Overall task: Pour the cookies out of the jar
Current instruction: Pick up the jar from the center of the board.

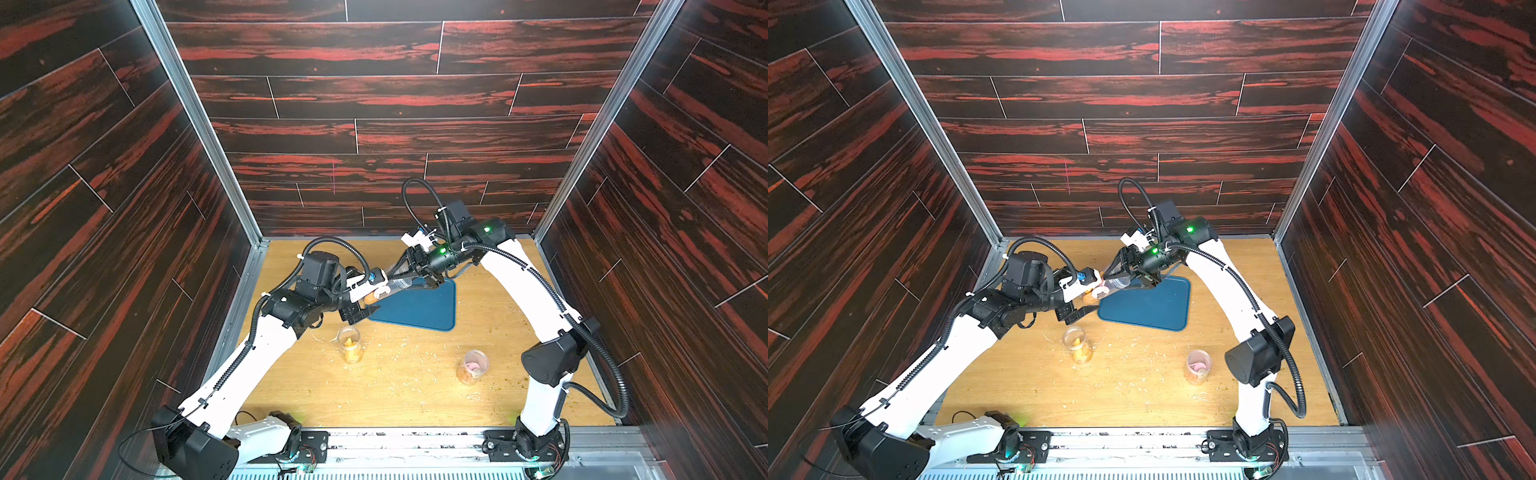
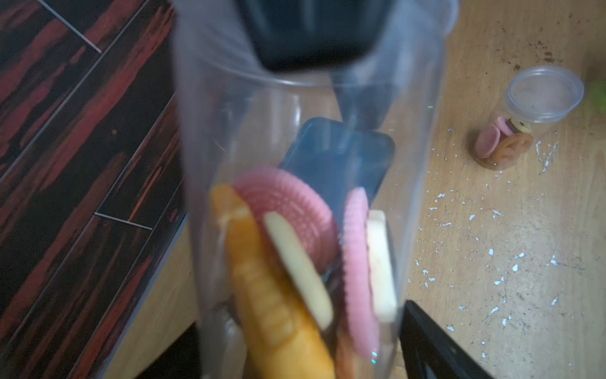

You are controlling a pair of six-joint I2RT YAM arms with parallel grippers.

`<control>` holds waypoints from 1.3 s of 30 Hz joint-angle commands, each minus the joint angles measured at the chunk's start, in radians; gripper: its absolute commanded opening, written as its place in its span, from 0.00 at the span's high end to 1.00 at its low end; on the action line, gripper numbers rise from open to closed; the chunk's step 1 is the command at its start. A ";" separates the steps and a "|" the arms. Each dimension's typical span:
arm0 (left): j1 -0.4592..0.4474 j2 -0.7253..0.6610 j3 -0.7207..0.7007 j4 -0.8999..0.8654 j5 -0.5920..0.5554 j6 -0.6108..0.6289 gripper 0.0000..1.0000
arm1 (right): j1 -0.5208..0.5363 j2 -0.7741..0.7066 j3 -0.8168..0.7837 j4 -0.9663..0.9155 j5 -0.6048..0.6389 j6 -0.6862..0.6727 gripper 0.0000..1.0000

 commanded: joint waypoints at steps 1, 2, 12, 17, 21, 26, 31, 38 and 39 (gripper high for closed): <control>-0.012 -0.010 0.002 -0.024 0.051 0.057 0.14 | 0.005 0.025 0.036 -0.025 -0.101 -0.035 0.33; -0.012 -0.015 -0.006 -0.024 0.050 0.057 0.14 | 0.006 0.025 0.038 -0.025 -0.106 -0.038 0.33; -0.013 -0.032 -0.017 -0.024 0.041 0.055 0.31 | 0.006 0.037 0.036 -0.028 -0.141 -0.041 0.33; -0.015 -0.036 -0.026 -0.024 0.041 0.048 0.39 | 0.006 0.039 0.033 -0.027 -0.145 -0.045 0.33; -0.022 -0.030 -0.026 -0.024 0.046 0.047 0.45 | 0.005 0.036 0.028 -0.024 -0.142 -0.046 0.32; -0.032 -0.016 -0.017 -0.024 0.051 0.049 0.50 | 0.006 0.021 0.003 -0.010 -0.132 -0.040 0.26; -0.039 -0.005 -0.019 -0.024 0.054 0.049 0.68 | 0.005 0.014 -0.005 -0.001 -0.106 -0.040 0.21; -0.039 0.013 -0.047 -0.020 0.064 0.034 0.79 | -0.005 0.010 -0.018 0.026 -0.084 -0.020 0.18; -0.039 0.014 -0.054 -0.010 0.061 0.030 0.79 | -0.008 0.008 -0.019 0.028 -0.081 -0.017 0.15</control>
